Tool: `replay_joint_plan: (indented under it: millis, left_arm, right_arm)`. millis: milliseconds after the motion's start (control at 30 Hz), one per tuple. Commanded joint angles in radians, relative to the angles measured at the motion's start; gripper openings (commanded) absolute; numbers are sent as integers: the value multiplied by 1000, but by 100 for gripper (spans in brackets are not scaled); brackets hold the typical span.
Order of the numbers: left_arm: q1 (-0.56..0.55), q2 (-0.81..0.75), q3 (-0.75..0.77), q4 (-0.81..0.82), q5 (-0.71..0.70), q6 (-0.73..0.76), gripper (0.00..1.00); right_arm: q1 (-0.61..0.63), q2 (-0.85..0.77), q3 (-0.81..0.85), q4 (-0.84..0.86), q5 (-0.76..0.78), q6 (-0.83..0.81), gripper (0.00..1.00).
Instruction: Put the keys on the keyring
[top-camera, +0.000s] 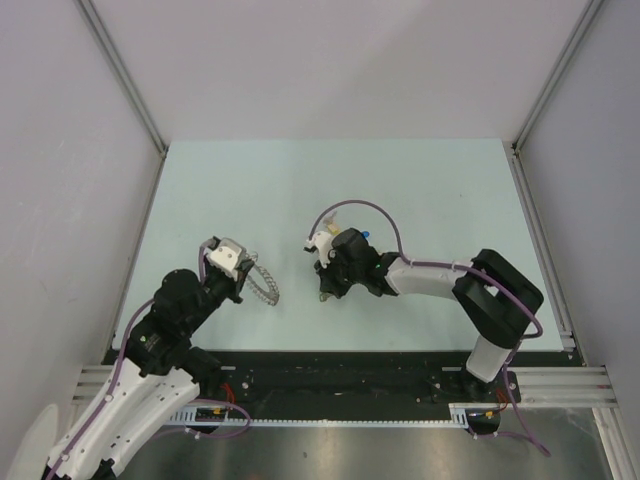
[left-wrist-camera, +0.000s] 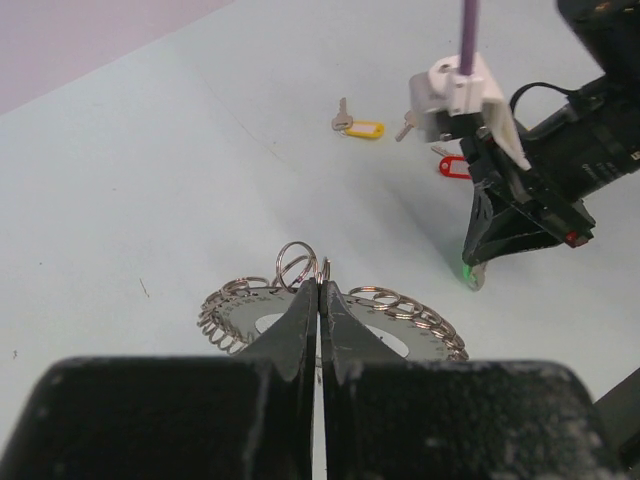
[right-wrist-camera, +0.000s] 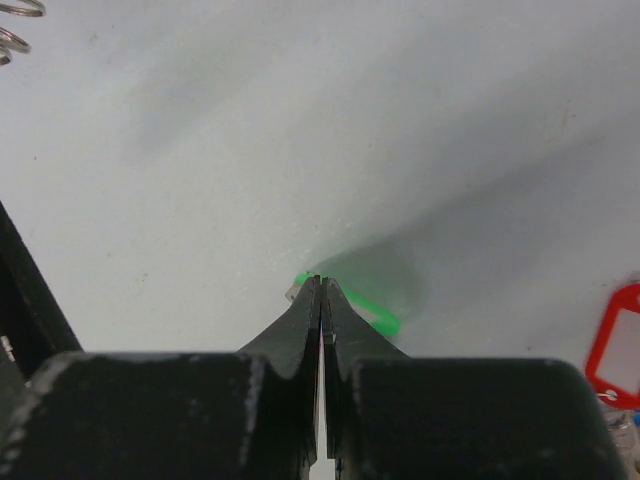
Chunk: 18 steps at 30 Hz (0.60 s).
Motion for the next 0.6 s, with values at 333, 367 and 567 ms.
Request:
replay_joint_plan:
  millis: [333,367,567]
  left_arm:
    - [1,-47,-6,56,-39,-10,1]
    - [1,-50,-8,56,-43,-13,1]
    - [1,-57,-11,59,-49,-15,0]
  right_arm:
    - [122,-257,-322,650,345,-75,0]
    - [139,-283,-353,679,378,-91,0]
    - [164,-393,-449,791,495,-66,0]
